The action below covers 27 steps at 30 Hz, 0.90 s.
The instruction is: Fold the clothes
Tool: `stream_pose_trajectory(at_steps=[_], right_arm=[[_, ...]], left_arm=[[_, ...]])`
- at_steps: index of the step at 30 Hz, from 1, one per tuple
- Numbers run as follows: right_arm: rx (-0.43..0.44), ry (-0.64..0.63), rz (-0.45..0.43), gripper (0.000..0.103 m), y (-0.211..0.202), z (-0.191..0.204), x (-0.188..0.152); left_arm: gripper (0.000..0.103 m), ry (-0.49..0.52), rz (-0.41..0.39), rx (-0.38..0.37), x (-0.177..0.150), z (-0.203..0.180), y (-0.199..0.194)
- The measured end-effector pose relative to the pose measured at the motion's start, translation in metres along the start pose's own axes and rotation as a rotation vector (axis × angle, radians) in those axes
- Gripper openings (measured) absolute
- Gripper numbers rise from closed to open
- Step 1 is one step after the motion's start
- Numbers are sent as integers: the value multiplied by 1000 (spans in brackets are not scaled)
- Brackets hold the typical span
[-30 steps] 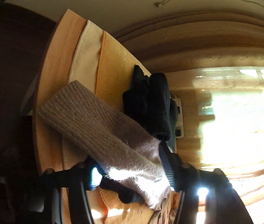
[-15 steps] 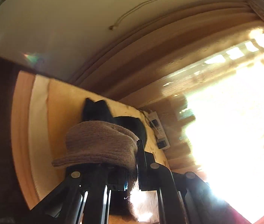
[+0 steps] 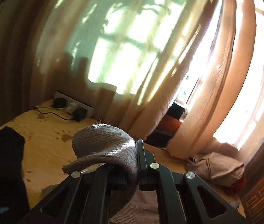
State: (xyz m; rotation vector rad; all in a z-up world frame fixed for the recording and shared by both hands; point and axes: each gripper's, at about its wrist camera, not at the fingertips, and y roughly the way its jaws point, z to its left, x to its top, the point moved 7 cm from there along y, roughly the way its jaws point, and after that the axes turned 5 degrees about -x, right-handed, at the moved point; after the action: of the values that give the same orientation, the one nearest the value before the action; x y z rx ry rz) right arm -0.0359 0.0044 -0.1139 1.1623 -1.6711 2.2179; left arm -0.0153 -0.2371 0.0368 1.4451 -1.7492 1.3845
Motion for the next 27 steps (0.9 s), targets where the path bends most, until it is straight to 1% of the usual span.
stream_pose_trajectory(at_steps=[3,5,9,12,13,15,16,17,18,19,20,22,25,27], right_arm=[[-4,164,-79,103,-15,-30,8],[-12,277,-140,103,-26,-54,12],[-34,463,-263,103,-51,-101,22],[-45,568,-328,103,-67,-129,25],[-49,583,-333,103,-69,-135,25],[-58,609,-340,103,-71,-147,27],[-61,616,-338,103,-70,-150,27],[-64,622,-335,103,-69,-153,26],[-60,628,-333,103,-68,-154,26],[-56,634,-330,103,-67,-156,25],[-52,640,-327,103,-67,-157,25],[-44,652,-321,103,-65,-159,24],[-21,654,-301,103,-59,-157,22],[5,656,-288,103,-56,-155,21]], left_arm=[[7,177,149,-4,-53,-61,58],[7,314,217,1,-92,-100,90],[7,620,266,19,-158,-164,117],[8,855,311,25,-204,-199,124],[8,923,329,23,-218,-207,125],[9,1000,352,24,-238,-217,125],[16,1007,369,16,-245,-220,125],[34,1007,381,6,-250,-222,125],[41,987,379,-13,-251,-223,123],[52,965,378,-39,-250,-224,120],[80,932,388,-89,-248,-225,117],[102,815,425,-203,-240,-225,110],[102,654,448,-327,-224,-220,99],[102,550,447,-387,-209,-214,91]])
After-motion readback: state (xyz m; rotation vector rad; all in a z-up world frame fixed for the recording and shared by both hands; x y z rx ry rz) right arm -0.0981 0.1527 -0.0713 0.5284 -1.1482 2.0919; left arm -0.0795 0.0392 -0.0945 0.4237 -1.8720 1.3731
